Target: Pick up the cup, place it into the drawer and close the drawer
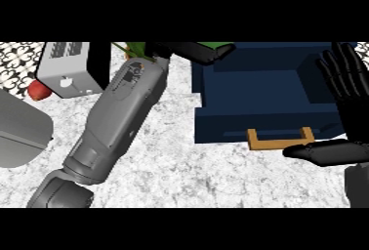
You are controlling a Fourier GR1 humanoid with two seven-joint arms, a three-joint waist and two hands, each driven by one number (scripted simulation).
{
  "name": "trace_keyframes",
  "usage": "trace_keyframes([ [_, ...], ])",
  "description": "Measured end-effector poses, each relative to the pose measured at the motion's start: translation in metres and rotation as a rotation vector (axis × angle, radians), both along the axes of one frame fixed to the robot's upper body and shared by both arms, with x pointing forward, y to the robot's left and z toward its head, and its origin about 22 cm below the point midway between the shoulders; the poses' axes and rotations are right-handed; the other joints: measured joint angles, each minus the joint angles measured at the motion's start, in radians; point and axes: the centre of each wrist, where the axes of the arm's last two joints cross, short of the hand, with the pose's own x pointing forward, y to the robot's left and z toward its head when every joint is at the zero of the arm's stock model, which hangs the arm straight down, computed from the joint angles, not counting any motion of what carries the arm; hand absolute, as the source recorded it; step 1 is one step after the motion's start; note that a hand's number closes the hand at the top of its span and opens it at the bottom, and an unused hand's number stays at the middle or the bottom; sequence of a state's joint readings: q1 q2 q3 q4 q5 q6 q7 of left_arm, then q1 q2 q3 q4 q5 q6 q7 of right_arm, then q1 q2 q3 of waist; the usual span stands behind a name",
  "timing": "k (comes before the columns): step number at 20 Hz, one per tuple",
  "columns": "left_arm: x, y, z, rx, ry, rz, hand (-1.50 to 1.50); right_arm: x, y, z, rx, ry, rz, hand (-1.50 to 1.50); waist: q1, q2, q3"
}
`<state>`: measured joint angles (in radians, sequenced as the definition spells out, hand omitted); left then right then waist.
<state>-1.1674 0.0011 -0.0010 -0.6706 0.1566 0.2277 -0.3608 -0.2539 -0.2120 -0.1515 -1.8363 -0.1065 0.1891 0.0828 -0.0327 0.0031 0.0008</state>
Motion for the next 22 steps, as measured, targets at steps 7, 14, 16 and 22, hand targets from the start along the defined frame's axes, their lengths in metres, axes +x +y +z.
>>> trace_keyframes([
  [7,0.006,-0.028,0.007,0.112,0.131,0.064,1.5,0.004,0.006,0.003,0.003,-0.015,0.03,-1.5,-0.039,0.011,0.001],
  [14,0.008,-0.03,-0.014,0.264,0.241,0.036,1.5,0.017,0.012,0.013,-0.004,-0.037,0.084,-1.5,-0.089,0.028,0.002],
  [16,0.008,-0.028,-0.023,0.301,0.266,0.028,1.5,0.016,0.016,0.015,-0.008,-0.039,0.1,-1.5,-0.106,0.03,0.001],
  [22,0.005,-0.024,-0.04,0.322,0.291,0.007,-1.5,0.023,0.026,0.018,-0.004,-0.054,0.153,-1.5,-0.152,0.043,0.001],
])
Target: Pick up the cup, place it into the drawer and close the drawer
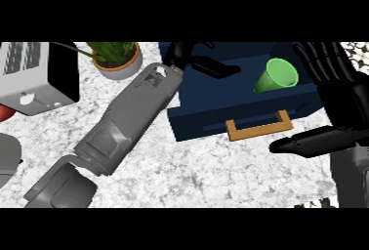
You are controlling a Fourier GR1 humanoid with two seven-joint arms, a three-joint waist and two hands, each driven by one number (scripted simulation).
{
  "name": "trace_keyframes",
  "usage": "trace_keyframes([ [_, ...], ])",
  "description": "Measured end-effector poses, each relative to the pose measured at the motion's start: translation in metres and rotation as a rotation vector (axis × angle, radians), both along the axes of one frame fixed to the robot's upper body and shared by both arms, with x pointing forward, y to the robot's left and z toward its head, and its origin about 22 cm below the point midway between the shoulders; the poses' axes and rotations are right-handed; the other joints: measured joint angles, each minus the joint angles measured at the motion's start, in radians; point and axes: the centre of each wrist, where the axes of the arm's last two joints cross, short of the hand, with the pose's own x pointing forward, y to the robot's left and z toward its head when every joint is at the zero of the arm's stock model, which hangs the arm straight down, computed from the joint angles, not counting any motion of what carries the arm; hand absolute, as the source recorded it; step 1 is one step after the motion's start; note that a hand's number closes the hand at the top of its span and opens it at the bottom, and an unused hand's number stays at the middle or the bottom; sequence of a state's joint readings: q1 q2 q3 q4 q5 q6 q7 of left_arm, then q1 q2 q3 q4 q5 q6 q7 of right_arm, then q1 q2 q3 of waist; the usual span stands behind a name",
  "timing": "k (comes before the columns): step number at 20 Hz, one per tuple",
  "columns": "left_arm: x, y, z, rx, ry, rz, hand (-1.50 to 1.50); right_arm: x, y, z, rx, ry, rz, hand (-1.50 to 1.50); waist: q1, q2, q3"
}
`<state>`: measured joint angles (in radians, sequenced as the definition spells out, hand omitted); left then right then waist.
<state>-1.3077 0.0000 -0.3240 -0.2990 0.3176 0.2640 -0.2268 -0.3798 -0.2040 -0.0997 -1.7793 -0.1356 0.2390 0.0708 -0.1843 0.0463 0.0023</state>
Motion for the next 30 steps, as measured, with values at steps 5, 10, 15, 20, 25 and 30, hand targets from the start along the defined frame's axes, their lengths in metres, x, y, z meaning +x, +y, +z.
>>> trace_keyframes([
  [5,-0.003,0.002,-0.005,-0.108,-0.006,-0.002,-1.5,0.003,0.014,0.001,0.011,0.013,0.154,1.5,-0.021,0.004,-0.001],
  [10,-0.004,-0.002,0.003,-0.27,-0.056,-0.043,-1.5,0.002,0.034,-0.001,-0.024,0.041,0.374,1.5,-0.013,0.0,-0.002],
  [15,-0.004,-0.001,0.006,-0.379,-0.104,-0.007,-1.5,-0.002,0.033,-0.004,-0.248,0.126,0.501,1.5,0.017,-0.01,-0.003],
  [20,-0.003,0.0,0.006,-0.411,-0.122,0.039,-1.5,-0.011,0.025,-0.014,-0.478,0.195,0.464,-1.5,0.063,-0.022,-0.002],
  [25,-0.003,0.005,-0.003,-0.45,-0.119,0.052,-1.5,-0.014,0.028,-0.033,-0.671,0.202,0.34,-1.5,0.118,-0.029,-0.001],
  [30,-0.005,0.015,-0.014,-0.503,-0.121,0.048,-1.5,-0.004,0.03,-0.081,-0.783,0.271,0.263,-1.5,0.168,-0.035,-0.001],
])
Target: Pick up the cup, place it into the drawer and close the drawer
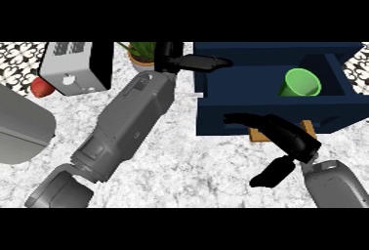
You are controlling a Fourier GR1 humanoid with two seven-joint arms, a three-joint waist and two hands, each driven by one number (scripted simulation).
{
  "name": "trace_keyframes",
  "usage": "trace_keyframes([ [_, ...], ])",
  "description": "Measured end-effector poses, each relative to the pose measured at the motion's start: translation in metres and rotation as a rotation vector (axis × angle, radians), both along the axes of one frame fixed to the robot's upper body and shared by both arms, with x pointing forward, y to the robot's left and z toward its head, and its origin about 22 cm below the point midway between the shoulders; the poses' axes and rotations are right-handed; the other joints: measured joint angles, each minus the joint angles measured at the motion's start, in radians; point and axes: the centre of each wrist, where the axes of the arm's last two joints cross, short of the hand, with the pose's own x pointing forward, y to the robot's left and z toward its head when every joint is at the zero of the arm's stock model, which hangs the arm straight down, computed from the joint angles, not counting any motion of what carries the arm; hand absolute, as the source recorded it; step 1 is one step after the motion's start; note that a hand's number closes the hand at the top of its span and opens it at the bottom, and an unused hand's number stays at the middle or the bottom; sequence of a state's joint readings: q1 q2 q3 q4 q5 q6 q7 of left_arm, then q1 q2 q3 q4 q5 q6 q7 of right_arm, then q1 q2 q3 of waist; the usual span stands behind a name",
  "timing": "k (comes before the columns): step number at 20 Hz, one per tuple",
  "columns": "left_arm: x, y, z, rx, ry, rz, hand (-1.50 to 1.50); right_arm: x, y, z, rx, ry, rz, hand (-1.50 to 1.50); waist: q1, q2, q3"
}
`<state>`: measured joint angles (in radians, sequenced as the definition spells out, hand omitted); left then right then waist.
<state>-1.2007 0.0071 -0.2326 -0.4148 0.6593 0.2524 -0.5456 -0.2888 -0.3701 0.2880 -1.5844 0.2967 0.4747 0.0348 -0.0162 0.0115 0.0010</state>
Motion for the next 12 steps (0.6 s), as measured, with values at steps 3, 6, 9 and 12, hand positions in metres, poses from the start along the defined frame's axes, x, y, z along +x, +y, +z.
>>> trace_keyframes([
  [3,-0.003,0.01,-0.01,-0.021,0.002,-0.007,-1.5,0.008,0.004,-0.031,-0.076,0.024,-0.003,-1.5,0.029,-0.003,0.0],
  [6,-0.004,0.022,-0.018,-0.036,-0.001,0.003,-1.5,0.026,0.006,-0.056,-0.132,0.049,-0.015,1.5,0.054,-0.003,0.001],
  [9,-0.008,0.029,-0.024,-0.05,-0.001,0.002,-1.5,0.046,0.005,-0.075,-0.162,0.055,-0.046,1.5,0.076,-0.002,0.001],
  [12,-0.008,0.043,-0.026,-0.059,-0.001,-0.002,-1.5,0.066,-0.002,-0.078,-0.156,0.022,-0.077,1.5,0.096,-0.003,-0.002],
])
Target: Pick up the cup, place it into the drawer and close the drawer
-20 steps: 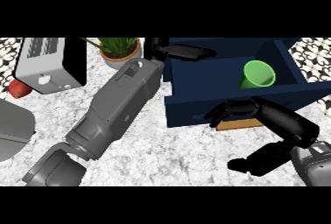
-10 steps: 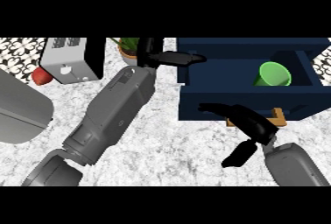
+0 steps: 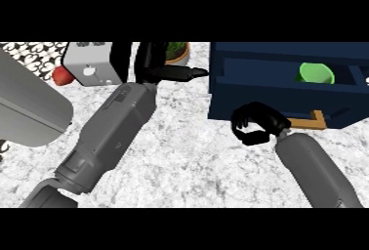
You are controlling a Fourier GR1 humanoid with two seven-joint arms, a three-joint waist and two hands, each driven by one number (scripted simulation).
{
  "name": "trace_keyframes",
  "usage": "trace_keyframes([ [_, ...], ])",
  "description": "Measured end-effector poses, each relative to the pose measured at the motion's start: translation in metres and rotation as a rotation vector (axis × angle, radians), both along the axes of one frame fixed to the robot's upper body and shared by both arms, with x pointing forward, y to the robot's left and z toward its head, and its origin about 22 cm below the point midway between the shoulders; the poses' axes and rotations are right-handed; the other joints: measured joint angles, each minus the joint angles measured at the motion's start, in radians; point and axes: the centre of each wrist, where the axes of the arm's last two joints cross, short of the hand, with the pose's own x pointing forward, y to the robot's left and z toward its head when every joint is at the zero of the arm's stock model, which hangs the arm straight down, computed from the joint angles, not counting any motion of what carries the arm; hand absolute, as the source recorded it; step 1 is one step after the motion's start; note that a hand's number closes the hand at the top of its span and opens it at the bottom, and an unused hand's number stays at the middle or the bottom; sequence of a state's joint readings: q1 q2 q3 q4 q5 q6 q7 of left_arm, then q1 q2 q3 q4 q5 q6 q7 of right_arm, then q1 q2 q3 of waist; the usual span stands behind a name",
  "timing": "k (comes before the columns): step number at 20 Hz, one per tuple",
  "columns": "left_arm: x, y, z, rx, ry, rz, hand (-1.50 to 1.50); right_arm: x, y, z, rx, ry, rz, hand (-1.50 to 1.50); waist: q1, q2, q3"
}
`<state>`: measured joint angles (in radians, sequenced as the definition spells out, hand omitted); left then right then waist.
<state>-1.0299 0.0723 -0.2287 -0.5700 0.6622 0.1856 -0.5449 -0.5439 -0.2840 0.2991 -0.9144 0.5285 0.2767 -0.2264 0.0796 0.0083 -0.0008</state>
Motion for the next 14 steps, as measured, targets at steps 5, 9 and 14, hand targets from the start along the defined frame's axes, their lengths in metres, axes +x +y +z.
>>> trace_keyframes([
  [5,-0.002,0.019,0.0,-0.015,-0.005,-0.029,-1.5,0.029,-0.021,0.008,0.071,-0.066,-0.082,1.5,0.036,0.01,0.005],
  [9,-0.006,0.032,-0.002,-0.022,-0.026,-0.052,-1.5,0.048,-0.04,0.026,0.132,-0.116,-0.15,1.5,0.058,0.018,0.01],
  [14,-0.01,0.047,-0.012,-0.012,-0.008,-0.066,-1.5,0.05,-0.049,0.026,0.208,-0.087,-0.162,1.5,0.071,0.018,0.011],
])
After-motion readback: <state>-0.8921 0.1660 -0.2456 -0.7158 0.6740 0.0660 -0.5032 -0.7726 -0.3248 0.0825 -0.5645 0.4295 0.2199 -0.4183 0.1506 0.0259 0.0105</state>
